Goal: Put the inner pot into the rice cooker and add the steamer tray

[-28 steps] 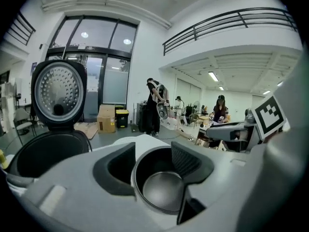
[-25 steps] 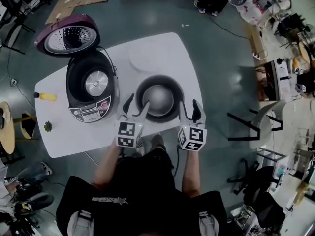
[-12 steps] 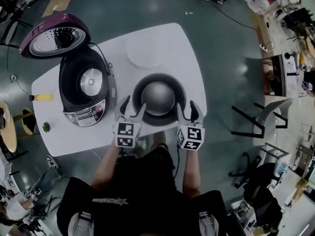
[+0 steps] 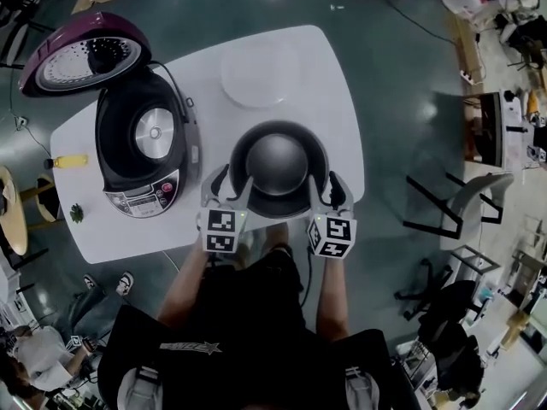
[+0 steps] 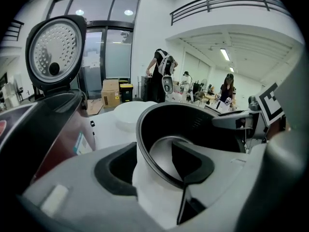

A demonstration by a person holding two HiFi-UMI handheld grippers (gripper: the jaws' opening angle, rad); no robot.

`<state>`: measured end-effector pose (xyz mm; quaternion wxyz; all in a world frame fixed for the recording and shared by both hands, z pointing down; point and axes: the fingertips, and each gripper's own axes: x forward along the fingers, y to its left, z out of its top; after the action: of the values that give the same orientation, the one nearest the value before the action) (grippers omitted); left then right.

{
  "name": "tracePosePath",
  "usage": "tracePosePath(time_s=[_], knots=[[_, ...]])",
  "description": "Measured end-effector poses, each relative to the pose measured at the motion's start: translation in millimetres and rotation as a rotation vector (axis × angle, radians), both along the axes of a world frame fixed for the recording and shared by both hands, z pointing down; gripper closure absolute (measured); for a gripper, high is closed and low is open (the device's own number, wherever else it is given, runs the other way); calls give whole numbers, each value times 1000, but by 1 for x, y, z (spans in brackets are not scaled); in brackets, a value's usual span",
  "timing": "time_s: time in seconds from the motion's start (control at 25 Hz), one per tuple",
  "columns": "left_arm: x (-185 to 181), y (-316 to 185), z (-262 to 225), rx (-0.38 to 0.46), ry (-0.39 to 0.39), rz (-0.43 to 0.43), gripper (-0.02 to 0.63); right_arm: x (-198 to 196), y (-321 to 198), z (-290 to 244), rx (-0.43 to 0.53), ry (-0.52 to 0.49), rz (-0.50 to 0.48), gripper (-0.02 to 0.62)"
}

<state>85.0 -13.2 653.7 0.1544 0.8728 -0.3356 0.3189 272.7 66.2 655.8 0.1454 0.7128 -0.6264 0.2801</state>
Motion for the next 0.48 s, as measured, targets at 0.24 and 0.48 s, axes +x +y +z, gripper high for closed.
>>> tracePosePath(time_s=[0.24,0.48], knots=[[-5,-1,4,5,-12,-14,431,3,1,-1,-5,56,-1,486],[-8,-2,1,20,-21,-28,463,4,1,-1,-15,37,19,517]])
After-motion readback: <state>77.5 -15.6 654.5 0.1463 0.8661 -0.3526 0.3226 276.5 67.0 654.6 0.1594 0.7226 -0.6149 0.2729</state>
